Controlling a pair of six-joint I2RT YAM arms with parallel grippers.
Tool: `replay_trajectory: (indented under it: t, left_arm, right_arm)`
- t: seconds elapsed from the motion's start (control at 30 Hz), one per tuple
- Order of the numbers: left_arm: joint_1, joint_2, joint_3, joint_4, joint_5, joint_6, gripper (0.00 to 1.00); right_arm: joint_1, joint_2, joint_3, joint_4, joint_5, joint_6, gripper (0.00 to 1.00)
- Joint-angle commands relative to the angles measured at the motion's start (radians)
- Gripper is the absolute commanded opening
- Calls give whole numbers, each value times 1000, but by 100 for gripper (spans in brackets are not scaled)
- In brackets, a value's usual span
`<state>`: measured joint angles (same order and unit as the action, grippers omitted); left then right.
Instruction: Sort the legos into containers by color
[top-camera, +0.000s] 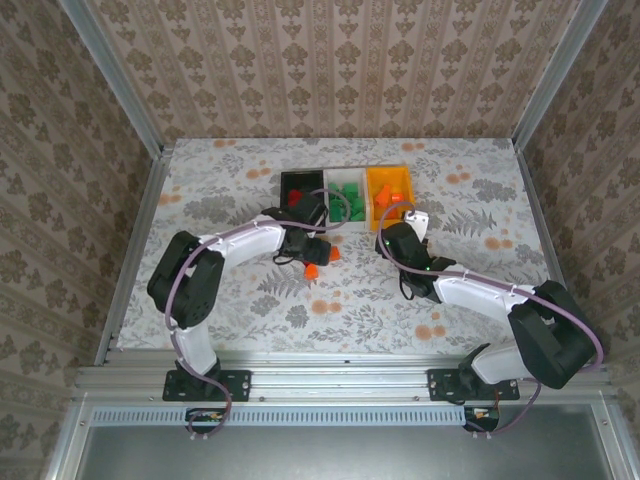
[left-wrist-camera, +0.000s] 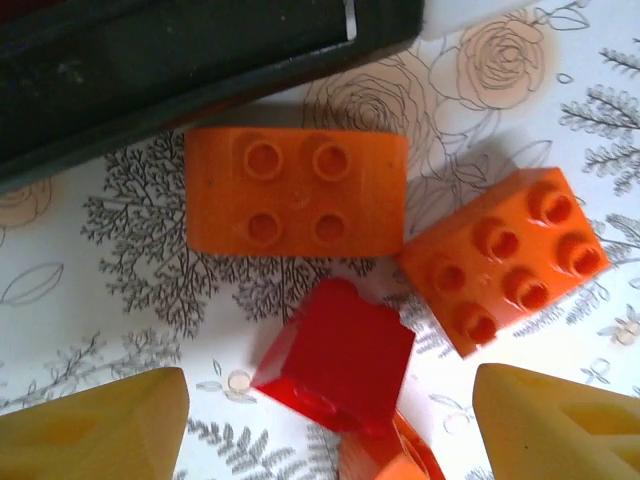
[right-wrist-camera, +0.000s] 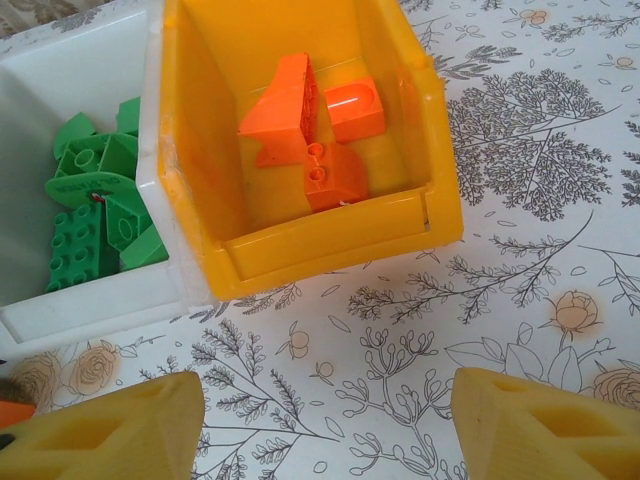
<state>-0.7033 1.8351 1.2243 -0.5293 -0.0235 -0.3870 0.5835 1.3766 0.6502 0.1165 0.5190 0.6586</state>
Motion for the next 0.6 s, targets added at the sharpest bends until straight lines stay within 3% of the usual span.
replay_trajectory:
  t: [0.0, 0.3, 0.57]
  left_arm:
    - [6, 44, -8, 32, 2, 48, 74]
    - [7, 41, -25, 37, 2, 35, 63]
    - [-8, -10, -82, 55, 7, 20, 67]
  right_arm:
    - [6, 9, 26, 4, -1, 4, 67]
    - [6, 9, 28, 5, -2, 4, 67]
    - [8, 9, 29, 4, -2, 3, 67]
